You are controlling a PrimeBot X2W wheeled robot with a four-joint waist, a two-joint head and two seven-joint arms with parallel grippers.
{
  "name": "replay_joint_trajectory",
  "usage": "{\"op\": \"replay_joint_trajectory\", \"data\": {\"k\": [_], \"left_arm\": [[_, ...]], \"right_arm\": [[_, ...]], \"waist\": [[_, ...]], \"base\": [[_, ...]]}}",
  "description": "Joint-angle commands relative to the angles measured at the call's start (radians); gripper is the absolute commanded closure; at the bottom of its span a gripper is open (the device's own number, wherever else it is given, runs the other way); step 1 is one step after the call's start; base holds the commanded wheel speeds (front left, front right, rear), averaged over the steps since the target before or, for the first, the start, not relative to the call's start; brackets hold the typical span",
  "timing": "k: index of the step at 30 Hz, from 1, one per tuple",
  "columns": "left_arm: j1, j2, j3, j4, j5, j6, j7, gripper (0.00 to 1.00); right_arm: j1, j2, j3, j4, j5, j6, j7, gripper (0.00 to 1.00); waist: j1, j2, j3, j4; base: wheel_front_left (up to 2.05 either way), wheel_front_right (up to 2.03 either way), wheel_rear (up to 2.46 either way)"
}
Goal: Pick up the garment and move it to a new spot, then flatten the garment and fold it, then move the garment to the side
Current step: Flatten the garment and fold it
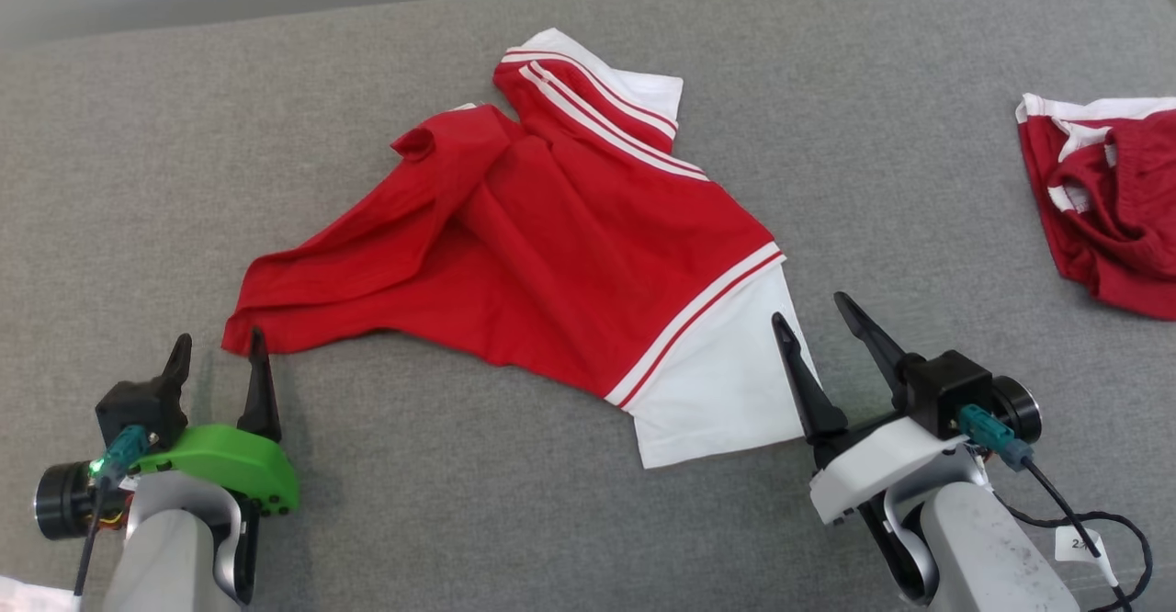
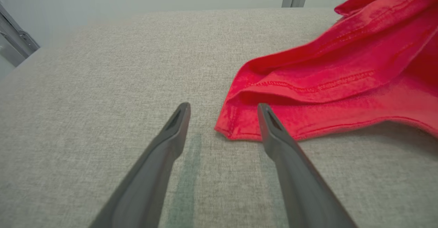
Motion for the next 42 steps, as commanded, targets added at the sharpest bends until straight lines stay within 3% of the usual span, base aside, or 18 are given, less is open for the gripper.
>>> {"op": "replay_joint_trajectory", "data": {"k": [1, 8, 9, 10, 11, 12, 27, 36, 37, 38, 39, 42], "left_arm": [[-0.031, 0.015, -0.009, 0.021, -0.015, -0.002, 0.000, 0.00], [-0.081, 0.025, -0.037, 0.135, -0.071, -0.001, 0.002, 0.00], [-0.082, 0.024, -0.046, 0.150, -0.077, -0.001, 0.002, 0.18], [-0.082, 0.021, -0.057, 0.165, -0.088, -0.001, 0.003, 0.60], [-0.082, 0.020, -0.069, 0.180, -0.098, -0.001, 0.005, 0.84], [-0.084, 0.021, -0.081, 0.188, -0.106, -0.001, 0.007, 1.00], [-0.080, 0.043, -0.165, 0.183, -0.185, -0.001, 0.004, 1.00], [-0.049, 0.033, -0.160, 0.167, -0.181, -0.001, 0.004, 1.00], [-0.048, 0.032, -0.160, 0.165, -0.181, -0.001, 0.004, 1.00], [-0.047, 0.032, -0.160, 0.164, -0.180, -0.001, 0.004, 1.00], [-0.047, 0.032, -0.160, 0.162, -0.179, -0.001, 0.003, 1.00], [-0.045, 0.029, -0.162, 0.155, -0.176, -0.001, 0.003, 1.00]], "right_arm": [[-0.013, -0.004, 0.003, -0.005, 0.003, -0.002, -0.002, 0.00], [-0.024, -0.004, 0.009, -0.004, -0.001, -0.002, -0.002, 0.00], [-0.024, -0.004, 0.009, -0.002, -0.004, -0.002, -0.002, 0.00], [-0.023, -0.004, 0.008, 0.001, -0.006, -0.002, -0.002, 0.00], [-0.022, -0.004, 0.008, 0.004, -0.006, -0.002, -0.002, 0.00], [-0.022, -0.004, 0.008, 0.005, -0.006, -0.002, -0.002, 0.00], [0.012, -0.004, 0.094, 0.140, -0.022, -0.001, 0.000, 0.00], [0.097, -0.006, 0.067, 0.180, -0.034, -0.002, 0.007, 0.00], [0.099, -0.007, 0.065, 0.184, -0.029, -0.002, 0.007, 0.35], [0.100, -0.007, 0.060, 0.188, -0.017, -0.002, 0.008, 0.77], [0.100, -0.008, 0.054, 0.191, -0.006, -0.002, 0.008, 1.00], [0.077, -0.007, 0.037, 0.171, 0.025, -0.002, 0.007, 1.00]], "waist": [[-0.0001, 0.0000, 0.048, -0.015], [-0.0001, 0.0000, 0.072, -0.027], [-0.0001, 0.0000, 0.073, -0.029], [-0.0001, 0.0000, 0.074, -0.030], [-0.0001, 0.0000, 0.074, -0.031], [-0.0001, 0.0000, 0.075, -0.031], [-0.0001, 0.0000, 0.066, -0.015], [-0.0001, 0.0000, 0.045, -0.017], [-0.0001, 0.0000, 0.044, -0.018], [-0.0001, 0.0000, 0.044, -0.018], [-0.0001, 0.0000, 0.043, -0.018], [-0.0001, 0.0000, 0.038, -0.014]], "base": [[0.00, 0.00, 0.00], [0.00, 0.00, 0.00], [0.00, 0.00, 0.00], [0.00, 0.00, 0.00], [0.00, 0.00, 0.00], [0.00, 0.00, 0.00], [0.00, 0.00, 0.00], [0.00, 0.00, 0.00], [0.00, 0.00, 0.00], [0.00, 0.00, 0.00], [0.00, 0.00, 0.00], [0.00, 0.00, 0.00]]}}
